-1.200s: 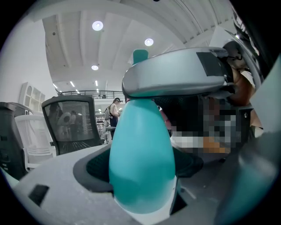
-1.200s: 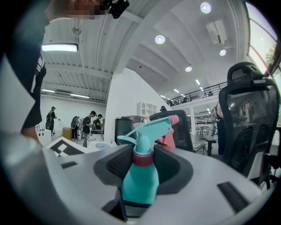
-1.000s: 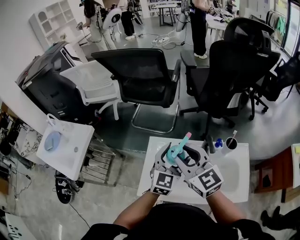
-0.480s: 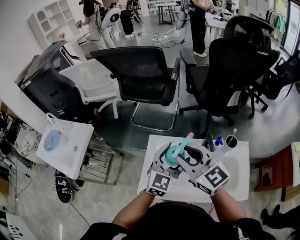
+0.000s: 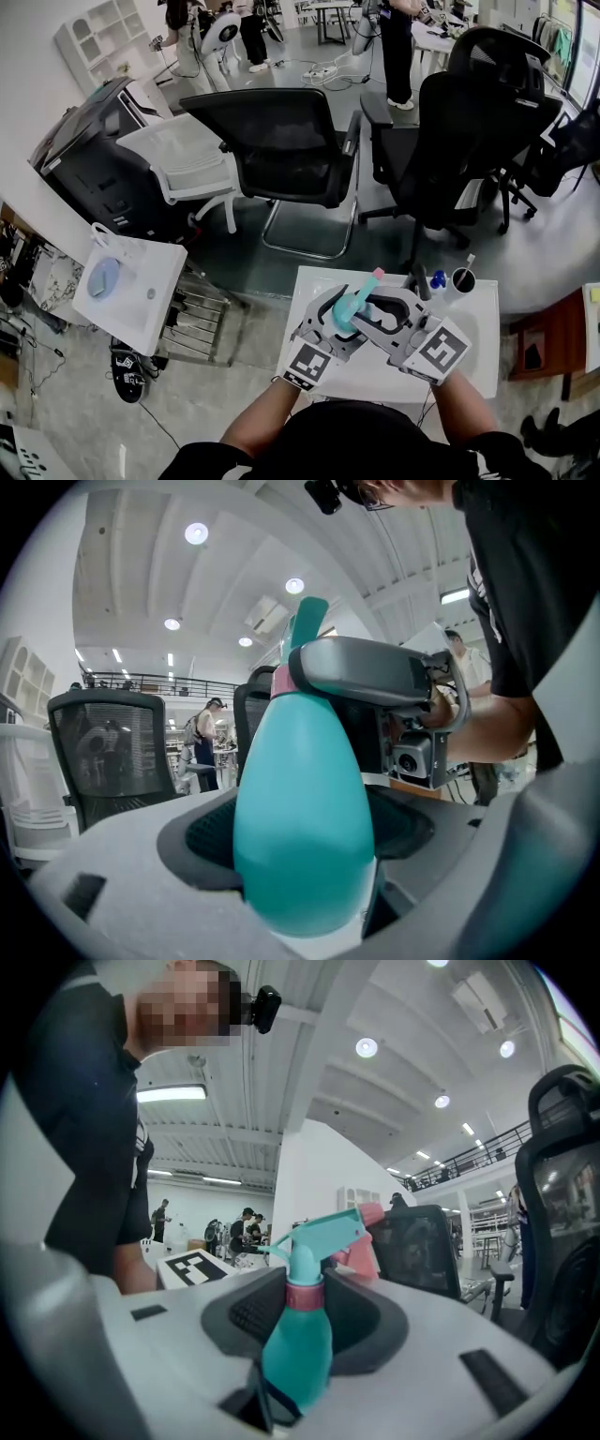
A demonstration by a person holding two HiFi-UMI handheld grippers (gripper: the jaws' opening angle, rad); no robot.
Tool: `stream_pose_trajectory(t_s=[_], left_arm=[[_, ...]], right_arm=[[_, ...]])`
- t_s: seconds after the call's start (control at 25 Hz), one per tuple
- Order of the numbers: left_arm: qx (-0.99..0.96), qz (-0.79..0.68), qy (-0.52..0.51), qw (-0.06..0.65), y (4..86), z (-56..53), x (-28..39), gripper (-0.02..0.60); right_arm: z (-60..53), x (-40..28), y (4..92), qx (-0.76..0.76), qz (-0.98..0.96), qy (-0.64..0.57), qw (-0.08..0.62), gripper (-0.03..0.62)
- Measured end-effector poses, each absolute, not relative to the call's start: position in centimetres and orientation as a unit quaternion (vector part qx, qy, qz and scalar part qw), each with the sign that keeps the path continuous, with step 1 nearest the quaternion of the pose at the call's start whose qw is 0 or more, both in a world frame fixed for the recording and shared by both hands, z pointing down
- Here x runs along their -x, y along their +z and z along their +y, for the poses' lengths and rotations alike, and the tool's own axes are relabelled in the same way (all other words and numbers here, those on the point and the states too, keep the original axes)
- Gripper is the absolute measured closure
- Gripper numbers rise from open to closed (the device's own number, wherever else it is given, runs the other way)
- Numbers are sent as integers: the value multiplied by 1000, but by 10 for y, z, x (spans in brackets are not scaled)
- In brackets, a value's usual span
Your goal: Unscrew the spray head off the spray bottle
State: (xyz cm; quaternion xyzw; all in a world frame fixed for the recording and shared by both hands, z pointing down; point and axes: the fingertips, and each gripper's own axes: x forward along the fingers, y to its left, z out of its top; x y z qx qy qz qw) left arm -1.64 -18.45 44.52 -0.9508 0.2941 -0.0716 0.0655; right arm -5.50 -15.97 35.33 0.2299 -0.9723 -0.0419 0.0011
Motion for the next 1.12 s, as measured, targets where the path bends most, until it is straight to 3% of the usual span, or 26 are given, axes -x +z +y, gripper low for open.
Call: stream_pose_trajectory(t_s=[0.64,0.84,0.96,1.12], left_arm=[[992,67,-70,84,442,-123,1,176],[980,163,-91,67,452,-156,7,176],[956,264,-117,48,462,-185,19,177],[927,358,-112,18,465,-206,35,178]], right_arm=[[-107,55,349,-5,-1000,-10,-6,459],[-130,53,358,-85,-996,-30,-4,453],[-147,50,363,-171,-984,-48,4,380],[-166,40,361,-267,-962,-41,-45,375]])
